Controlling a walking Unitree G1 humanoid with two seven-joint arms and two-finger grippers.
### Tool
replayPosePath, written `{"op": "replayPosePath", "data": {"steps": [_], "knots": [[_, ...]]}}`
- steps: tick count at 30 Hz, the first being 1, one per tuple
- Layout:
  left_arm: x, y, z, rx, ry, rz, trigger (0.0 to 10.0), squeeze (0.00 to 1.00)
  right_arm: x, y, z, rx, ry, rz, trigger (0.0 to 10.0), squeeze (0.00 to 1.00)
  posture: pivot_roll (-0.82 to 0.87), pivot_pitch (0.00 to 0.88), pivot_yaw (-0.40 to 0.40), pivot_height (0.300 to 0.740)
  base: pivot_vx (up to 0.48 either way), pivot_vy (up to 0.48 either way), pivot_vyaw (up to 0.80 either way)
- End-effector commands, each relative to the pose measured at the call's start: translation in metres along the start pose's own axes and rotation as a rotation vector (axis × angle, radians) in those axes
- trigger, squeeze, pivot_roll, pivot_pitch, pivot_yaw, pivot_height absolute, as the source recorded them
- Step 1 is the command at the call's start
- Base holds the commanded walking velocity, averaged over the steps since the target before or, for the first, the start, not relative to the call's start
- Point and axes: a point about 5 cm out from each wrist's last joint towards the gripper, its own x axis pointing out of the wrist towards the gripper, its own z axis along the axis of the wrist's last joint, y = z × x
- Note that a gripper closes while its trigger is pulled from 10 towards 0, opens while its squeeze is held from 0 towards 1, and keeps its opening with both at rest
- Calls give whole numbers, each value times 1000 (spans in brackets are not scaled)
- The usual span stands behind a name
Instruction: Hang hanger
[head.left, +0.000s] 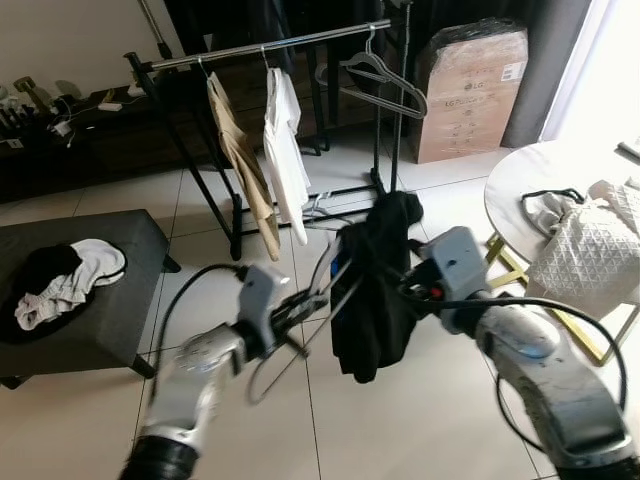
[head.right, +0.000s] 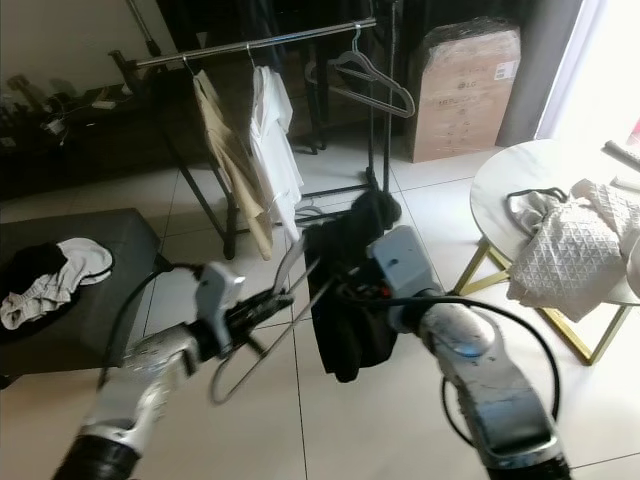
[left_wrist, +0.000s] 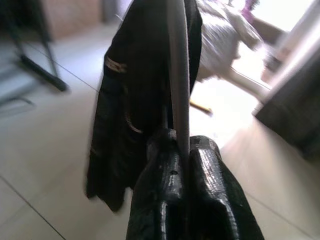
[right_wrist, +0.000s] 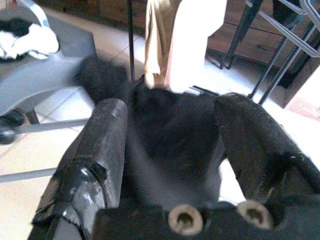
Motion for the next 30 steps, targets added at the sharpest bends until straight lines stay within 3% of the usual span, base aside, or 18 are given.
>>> {"op": "replayPosePath", "data": {"steps": [1,5,10,20,25,30], "knots": [[-12,-7,5,46,-4,-140,10000,0,-6,8,-1,-27,-17,124,10000,0,-157,176,78,740,0,0,0],[-26,-9,0,70,59,-268,10000,0,-19,10,-9,-106,36,273,10000,0,-160,175,67,740,0,0,0],[-33,-11,0,88,87,-381,10000,0,-33,5,-15,-179,110,413,10000,0,-177,170,52,740,0,0,0],[-33,-12,-9,120,124,-471,10000,0,-57,-2,-3,-261,137,651,10000,0,-211,168,45,740,0,0,0],[-32,-15,-14,148,152,-525,10000,0,-66,-7,-7,-313,200,734,10000,0,-223,166,49,740,0,0,0],[-32,-16,-17,196,182,-568,10000,0,-65,1,-19,-315,255,822,10000,0,-226,154,58,740,0,0,0]]}}
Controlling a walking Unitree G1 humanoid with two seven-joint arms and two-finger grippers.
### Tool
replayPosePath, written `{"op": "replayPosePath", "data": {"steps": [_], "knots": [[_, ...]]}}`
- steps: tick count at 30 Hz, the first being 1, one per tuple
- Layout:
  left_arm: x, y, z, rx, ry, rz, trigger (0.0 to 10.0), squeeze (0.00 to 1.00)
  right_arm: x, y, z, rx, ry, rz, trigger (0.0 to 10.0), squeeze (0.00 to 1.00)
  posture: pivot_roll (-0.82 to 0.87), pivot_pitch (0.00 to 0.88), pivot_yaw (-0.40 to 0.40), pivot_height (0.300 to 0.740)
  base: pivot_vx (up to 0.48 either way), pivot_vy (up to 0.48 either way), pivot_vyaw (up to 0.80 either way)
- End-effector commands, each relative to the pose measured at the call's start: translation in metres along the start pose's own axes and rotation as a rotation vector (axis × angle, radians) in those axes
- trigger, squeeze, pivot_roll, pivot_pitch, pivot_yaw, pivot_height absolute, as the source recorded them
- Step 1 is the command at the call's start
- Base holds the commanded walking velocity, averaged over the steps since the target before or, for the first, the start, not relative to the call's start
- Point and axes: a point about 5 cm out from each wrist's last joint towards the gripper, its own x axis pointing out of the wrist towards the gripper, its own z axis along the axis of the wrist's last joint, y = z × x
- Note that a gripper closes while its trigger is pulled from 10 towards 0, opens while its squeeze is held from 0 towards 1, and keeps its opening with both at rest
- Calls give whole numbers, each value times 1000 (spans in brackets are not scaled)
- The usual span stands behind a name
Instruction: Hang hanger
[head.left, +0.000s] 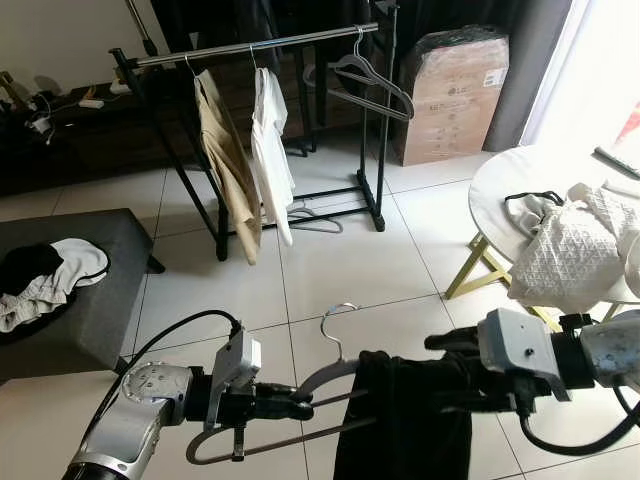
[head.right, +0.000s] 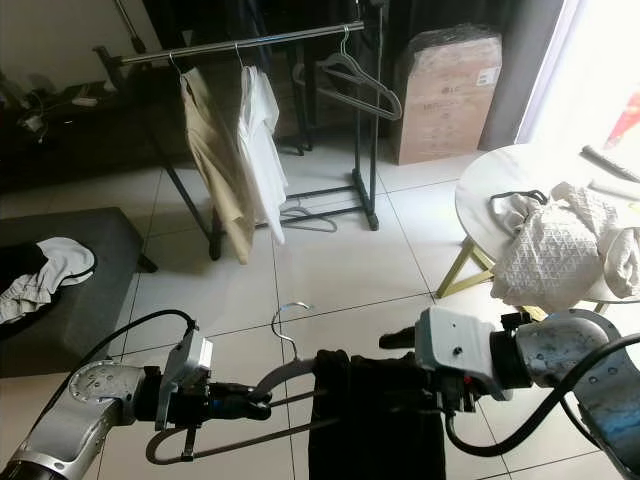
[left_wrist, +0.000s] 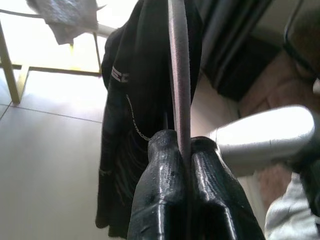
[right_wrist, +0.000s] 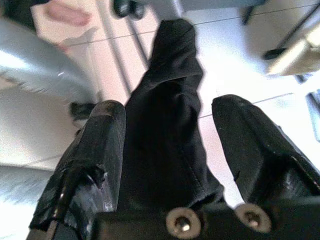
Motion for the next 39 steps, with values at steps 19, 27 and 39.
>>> {"op": "replayPosePath", "data": {"steps": [19,27,39], "knots": [[9,2,15,205,27,-131,10000,0,40,-1,-17,11,26,81,10000,0,-216,114,78,740,0,0,0],[10,2,16,218,31,-137,10000,0,40,-1,-17,26,4,100,0,0,-212,118,79,740,0,0,0],[12,3,17,233,28,-120,10000,0,44,2,-20,28,19,122,0,0,-203,130,74,740,0,0,0]]}}
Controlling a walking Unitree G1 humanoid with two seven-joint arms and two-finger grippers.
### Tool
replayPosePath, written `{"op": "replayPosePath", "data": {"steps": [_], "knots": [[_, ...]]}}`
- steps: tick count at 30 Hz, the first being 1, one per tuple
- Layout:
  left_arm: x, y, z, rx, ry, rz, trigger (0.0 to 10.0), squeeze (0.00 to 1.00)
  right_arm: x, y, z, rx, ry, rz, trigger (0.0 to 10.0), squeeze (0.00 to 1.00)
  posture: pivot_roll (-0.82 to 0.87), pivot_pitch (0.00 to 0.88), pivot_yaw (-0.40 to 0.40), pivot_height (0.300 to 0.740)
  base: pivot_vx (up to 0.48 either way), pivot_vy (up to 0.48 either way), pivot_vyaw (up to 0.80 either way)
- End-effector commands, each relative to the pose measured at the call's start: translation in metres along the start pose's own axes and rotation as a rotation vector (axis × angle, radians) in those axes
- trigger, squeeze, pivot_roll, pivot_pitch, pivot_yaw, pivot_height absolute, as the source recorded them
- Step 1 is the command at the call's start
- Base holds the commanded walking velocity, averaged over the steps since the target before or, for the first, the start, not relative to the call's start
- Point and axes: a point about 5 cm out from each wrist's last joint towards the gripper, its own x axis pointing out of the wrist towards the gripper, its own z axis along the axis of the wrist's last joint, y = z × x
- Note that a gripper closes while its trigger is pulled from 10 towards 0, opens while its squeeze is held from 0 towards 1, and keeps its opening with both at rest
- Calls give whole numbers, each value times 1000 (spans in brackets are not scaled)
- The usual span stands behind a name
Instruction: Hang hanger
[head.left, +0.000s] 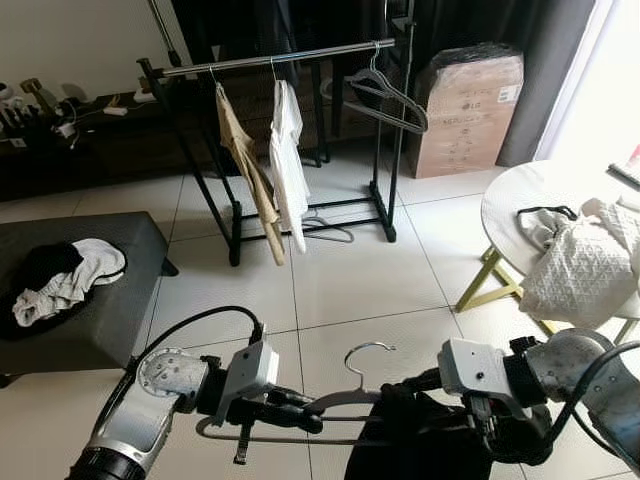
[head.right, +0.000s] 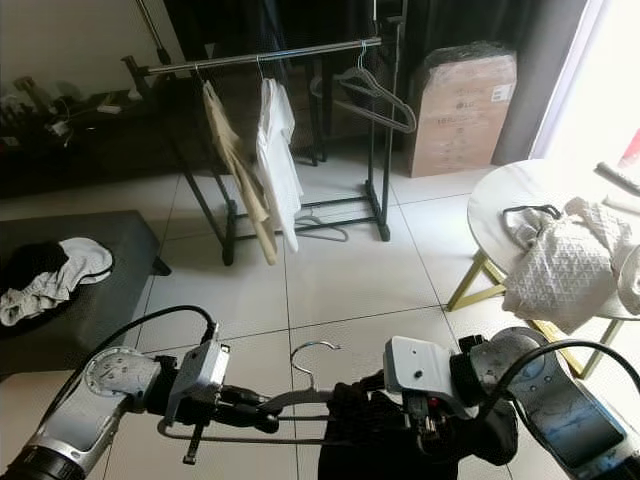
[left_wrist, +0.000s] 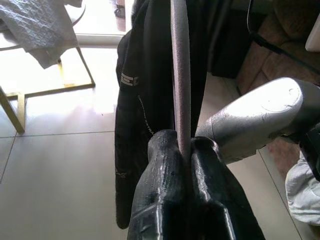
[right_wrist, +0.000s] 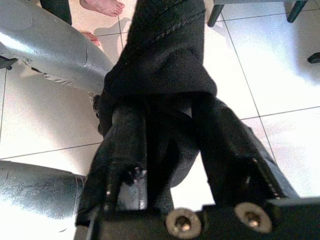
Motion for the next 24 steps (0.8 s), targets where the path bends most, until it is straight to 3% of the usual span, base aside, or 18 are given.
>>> {"op": "replayPosePath", "data": {"steps": [1,5,6,7,8,15,16,17,21,22,23,24], "knots": [[-1,4,5,40,-2,1,10000,0,5,3,1,-10,-6,31,0,0,-203,130,74,740,0,0,0],[1,4,6,42,-6,3,10000,0,8,8,-1,-14,6,71,0,0,-203,131,73,740,0,0,0],[2,5,6,44,-8,4,10000,0,9,8,-1,-14,9,77,2078,0,-204,132,73,740,0,0,0],[2,5,6,44,-9,5,10000,0,9,9,-1,-13,10,79,2902,0,-203,133,73,740,0,0,0],[3,4,6,44,-10,5,10000,0,10,10,-2,-15,17,85,10000,0,-203,133,73,740,0,0,0],[2,5,5,48,-3,10,10000,0,16,13,-2,-5,10,115,10000,0,-198,136,75,740,0,0,0],[3,5,5,49,-2,11,10000,0,16,13,-2,-5,9,115,10000,467,-197,138,75,740,0,0,0],[3,5,5,49,-1,11,10000,0,17,12,-2,1,7,113,10000,1000,-197,138,75,740,0,0,0],[3,5,5,50,1,12,10000,0,17,12,-3,9,4,108,10000,1000,-199,140,75,740,0,0,0],[3,5,5,51,1,12,10000,0,18,12,-3,11,6,108,10000,357,-199,142,75,740,0,0,0],[4,5,5,51,1,12,10000,0,18,13,-4,15,4,111,10000,0,-199,142,75,740,0,0,0],[4,5,5,51,1,11,10000,0,19,13,-4,20,1,114,10000,0,-199,142,75,740,0,0,0]]}}
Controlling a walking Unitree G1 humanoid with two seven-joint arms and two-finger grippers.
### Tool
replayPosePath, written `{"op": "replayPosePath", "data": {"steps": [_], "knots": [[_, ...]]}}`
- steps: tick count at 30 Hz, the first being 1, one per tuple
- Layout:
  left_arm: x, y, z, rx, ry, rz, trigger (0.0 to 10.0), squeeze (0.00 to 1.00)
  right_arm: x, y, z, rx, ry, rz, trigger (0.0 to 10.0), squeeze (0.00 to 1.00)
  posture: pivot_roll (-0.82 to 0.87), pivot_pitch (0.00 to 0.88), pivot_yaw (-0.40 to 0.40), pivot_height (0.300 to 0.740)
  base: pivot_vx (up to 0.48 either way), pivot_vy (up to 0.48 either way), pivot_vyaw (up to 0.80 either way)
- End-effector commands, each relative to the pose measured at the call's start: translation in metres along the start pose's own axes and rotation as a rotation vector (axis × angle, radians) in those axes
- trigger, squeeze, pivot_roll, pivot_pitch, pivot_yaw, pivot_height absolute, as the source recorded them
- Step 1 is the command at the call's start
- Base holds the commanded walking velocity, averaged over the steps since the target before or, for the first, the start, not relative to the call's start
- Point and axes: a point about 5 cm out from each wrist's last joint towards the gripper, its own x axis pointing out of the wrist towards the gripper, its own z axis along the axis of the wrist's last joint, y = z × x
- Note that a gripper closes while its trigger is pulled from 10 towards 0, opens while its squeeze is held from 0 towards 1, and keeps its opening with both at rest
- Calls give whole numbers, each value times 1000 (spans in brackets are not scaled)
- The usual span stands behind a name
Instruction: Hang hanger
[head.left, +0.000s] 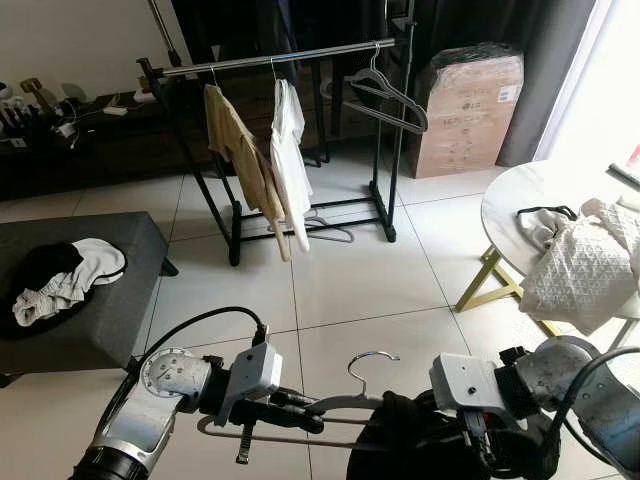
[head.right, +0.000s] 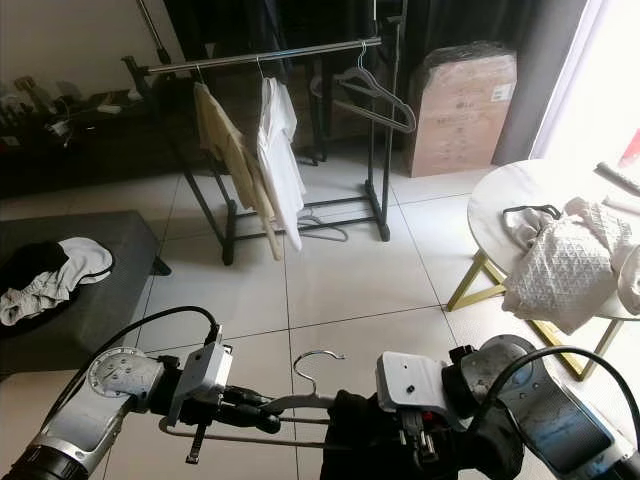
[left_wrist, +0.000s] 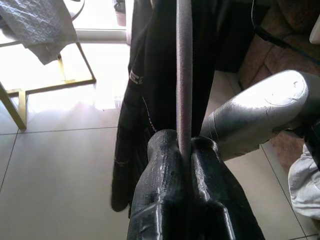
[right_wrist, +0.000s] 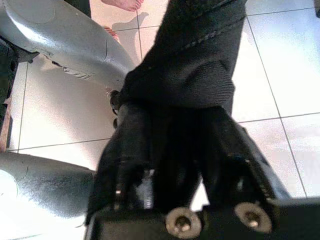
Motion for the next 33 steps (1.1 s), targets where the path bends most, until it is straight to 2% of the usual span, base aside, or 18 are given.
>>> {"op": "replayPosePath", "data": {"steps": [1,15,21,22,23,24,33], "knots": [[1,5,8,45,-22,7,10000,0,8,6,0,8,-15,39,10000,0,-199,142,75,740,0,0,0],[3,5,9,48,-31,10,10000,0,22,-1,-12,68,6,-5,10000,0,-191,150,76,740,0,0,0],[5,4,10,47,-33,11,10000,0,25,0,-15,94,1,8,10000,0,-188,157,74,740,0,0,0],[5,4,10,47,-33,12,10000,0,25,1,-15,97,-2,9,6510,0,-188,157,74,740,0,0,0],[5,4,10,47,-34,13,10000,0,25,1,-14,103,-10,11,549,0,-187,158,74,740,0,0,0],[5,4,10,47,-34,14,10000,0,25,1,-14,107,-18,12,0,0,-187,160,75,740,0,0,0],[5,3,8,49,-20,9,10000,0,25,-1,-13,110,-31,6,0,0,-185,166,76,740,0,0,0]]}}
